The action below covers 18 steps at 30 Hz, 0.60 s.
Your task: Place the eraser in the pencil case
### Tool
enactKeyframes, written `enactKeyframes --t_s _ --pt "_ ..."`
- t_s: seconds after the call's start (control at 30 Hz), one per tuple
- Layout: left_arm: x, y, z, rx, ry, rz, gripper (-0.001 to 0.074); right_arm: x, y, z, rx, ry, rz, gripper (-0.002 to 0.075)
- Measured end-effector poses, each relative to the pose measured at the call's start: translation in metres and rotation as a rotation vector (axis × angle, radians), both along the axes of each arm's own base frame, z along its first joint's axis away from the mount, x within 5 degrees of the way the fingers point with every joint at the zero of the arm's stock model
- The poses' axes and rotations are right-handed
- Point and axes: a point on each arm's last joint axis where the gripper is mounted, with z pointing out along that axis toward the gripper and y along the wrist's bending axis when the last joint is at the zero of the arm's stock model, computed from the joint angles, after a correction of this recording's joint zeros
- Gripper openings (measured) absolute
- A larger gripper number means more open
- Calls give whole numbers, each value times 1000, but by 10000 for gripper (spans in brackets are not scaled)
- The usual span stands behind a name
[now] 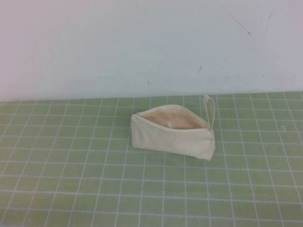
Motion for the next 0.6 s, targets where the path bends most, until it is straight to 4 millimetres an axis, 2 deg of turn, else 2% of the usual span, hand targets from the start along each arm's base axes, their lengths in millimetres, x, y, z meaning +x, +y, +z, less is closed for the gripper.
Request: enactKeyframes --t_s 0.6 --pt "0 -1 0 -1 1 -14 -1 0 0 0 0 0 0 -1"
